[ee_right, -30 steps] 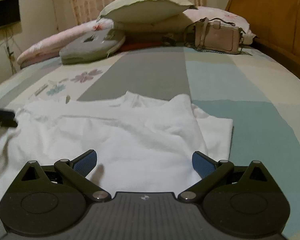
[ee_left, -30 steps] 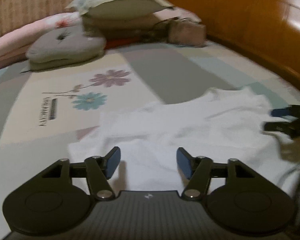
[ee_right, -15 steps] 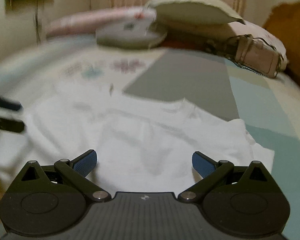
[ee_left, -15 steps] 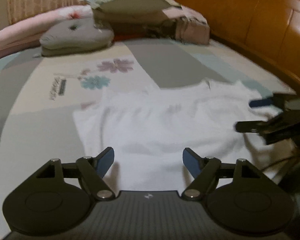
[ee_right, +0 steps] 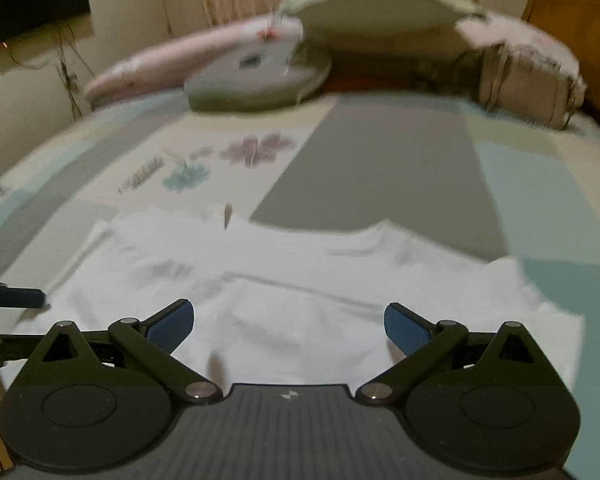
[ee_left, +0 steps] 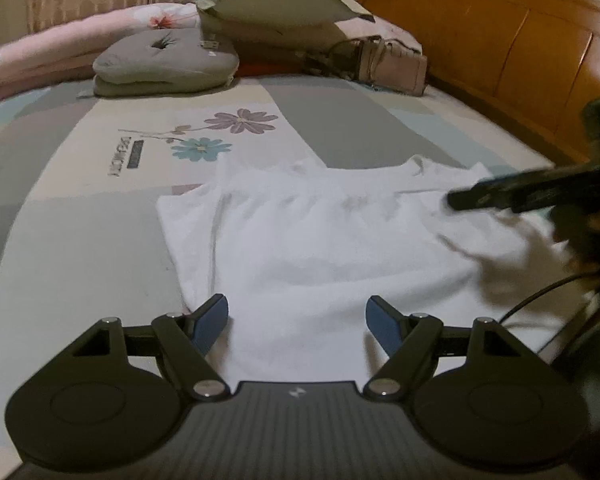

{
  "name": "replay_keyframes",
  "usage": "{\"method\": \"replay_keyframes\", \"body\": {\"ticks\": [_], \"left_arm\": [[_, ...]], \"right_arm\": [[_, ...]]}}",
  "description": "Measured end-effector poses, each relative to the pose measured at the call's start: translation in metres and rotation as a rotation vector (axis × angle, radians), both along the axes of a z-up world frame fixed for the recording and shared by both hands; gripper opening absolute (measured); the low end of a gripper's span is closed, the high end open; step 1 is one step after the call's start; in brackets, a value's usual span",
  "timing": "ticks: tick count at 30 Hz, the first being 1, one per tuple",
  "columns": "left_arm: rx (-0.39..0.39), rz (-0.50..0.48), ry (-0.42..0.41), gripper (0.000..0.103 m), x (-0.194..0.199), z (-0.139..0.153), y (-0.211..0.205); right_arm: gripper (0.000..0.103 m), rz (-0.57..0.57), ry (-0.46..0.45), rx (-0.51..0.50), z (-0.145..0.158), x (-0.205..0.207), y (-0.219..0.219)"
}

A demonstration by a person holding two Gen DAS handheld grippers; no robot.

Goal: Fold clothes

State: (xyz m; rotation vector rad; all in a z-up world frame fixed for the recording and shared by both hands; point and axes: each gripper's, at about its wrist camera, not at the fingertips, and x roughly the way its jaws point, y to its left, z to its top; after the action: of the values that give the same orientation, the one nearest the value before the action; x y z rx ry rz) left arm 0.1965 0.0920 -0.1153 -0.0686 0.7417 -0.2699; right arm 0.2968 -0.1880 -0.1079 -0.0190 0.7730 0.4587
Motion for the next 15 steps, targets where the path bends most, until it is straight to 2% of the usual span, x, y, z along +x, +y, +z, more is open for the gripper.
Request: {"method": "replay_keyframes", "body": {"ticks": [3,5,7,12,13,15], "left_arm": [[-0.051,0.016,0.029,0.079,-0.002,-0.002,0.007],[-0.053,0.000,0.025,0.079,-0.006,0.003,0.006],[-0.055,-0.017,0.021,0.079,-0.011,0.007,0.006],[-0.059,-0.059,0.011,0.080,-0.023,0.019,0.005],[-0.065,-0.069,0.028,0.081,-0.026,0.017,0.004],[-0.063,-0.056,0.120,0.081,-0.032,0.002,0.003]], "right_arm": [[0.103,-0.029,0.035,-0.040,-0.019,0.003,0.010],[0.103,-0.027,0.014,-0.050,-0.018,-0.003,0.009],[0.103,-0.043,0.026,-0.031,-0.009,-0.004,0.004],[0.103,-0.109,-0.017,0.023,0.019,-0.029,-0.024],[0.103,-0.124,-0.016,0.034,0.022,-0.035,-0.029],[0.103,-0.146,0.011,0.059,0.023,-0.049,-0.037]]}}
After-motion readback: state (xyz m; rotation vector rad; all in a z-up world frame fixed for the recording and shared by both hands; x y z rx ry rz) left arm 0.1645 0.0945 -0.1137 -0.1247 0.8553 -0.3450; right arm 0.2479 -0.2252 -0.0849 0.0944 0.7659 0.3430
